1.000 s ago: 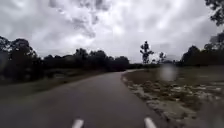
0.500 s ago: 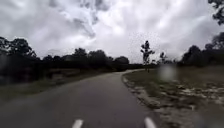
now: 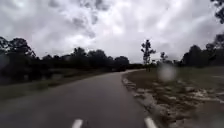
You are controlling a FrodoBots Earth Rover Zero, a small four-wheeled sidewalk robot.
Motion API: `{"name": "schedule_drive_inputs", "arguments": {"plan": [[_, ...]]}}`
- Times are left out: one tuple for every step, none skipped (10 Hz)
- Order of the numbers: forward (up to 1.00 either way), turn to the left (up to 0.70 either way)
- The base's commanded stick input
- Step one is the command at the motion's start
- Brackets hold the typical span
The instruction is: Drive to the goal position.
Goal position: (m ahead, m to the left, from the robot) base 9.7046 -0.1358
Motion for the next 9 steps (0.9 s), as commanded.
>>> {"name": "schedule_drive_inputs", "arguments": {"plan": [[0.0,0.0],[0.02,0.0],[0.13,0.01],[0.25,0.02],[0.36,0.03],[0.48,0.03],[0.59,0.04],[0.7,0.05],[0.82,0.06]]}}
